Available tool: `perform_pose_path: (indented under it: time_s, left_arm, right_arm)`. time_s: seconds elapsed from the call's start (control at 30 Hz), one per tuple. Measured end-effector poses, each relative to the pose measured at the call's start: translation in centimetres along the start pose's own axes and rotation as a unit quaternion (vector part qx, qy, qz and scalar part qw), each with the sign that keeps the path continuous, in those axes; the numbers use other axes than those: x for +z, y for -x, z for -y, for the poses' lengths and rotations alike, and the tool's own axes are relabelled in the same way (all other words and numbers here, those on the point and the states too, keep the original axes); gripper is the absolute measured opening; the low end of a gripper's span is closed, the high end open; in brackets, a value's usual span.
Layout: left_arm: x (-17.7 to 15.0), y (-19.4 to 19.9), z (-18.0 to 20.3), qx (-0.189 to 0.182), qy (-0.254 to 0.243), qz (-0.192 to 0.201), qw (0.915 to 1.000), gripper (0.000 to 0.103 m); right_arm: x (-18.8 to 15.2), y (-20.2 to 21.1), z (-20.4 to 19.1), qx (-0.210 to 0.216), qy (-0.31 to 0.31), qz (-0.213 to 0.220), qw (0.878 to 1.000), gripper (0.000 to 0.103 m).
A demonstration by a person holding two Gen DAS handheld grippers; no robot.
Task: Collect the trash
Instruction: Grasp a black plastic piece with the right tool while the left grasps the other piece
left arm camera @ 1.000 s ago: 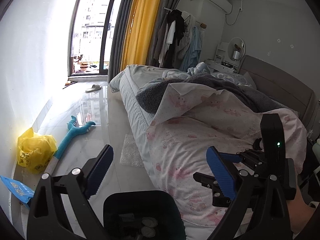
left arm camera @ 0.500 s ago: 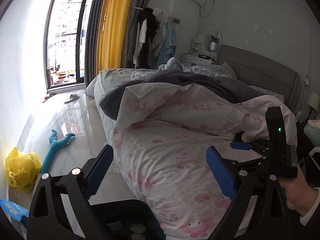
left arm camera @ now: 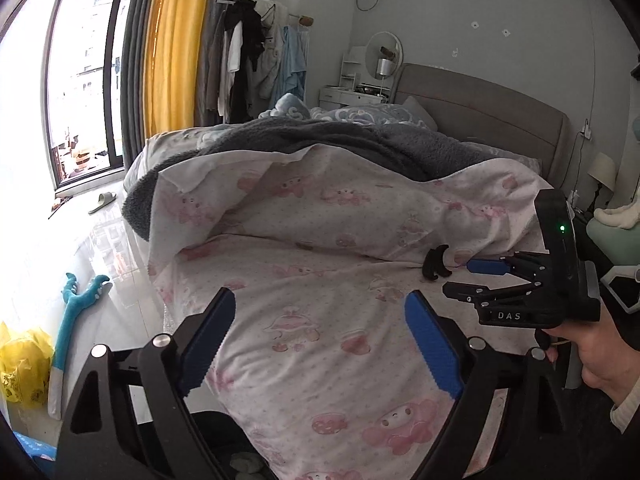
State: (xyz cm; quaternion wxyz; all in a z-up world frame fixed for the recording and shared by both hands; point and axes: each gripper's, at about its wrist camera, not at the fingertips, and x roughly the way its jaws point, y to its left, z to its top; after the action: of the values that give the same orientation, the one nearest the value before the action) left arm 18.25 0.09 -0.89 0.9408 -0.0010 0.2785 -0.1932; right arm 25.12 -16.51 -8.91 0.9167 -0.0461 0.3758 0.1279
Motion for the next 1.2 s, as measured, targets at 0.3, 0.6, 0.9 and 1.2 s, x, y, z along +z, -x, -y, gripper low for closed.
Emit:
perform_pose_path:
  time_s: [0.3,0.6,0.9,1.2]
  left_arm:
    - [0.6,-3.5,2.7,-0.023,-0.011,-0.005,0.9997,0.085]
    - [0.5,-8.1,4.3,-0.033,-0.026,-0.032,0.9986,0.085]
    - [0.6,-10.8,5.7,-0.067,-0.029,-0.041,0.9965,0.084]
    - [0.7,-12.9,7.9,-0.092,-0.043,-0.053,0.9934,0.084]
  right_arm:
    - [-0.6,-1.7,3.8,-0.012,-0.018,-0.015,1.000,0.049]
    - [-0.6,-4.2,5.3,-0.029,-0.006,-0.041,0.999,0.043]
    - [0.1,-7.0,6.4,-0.037,0.006,-0.060,0.997,0.040]
    - [0.8,-9.2,7.9,-0.016,-0.003,-0.070,0.997,0.037]
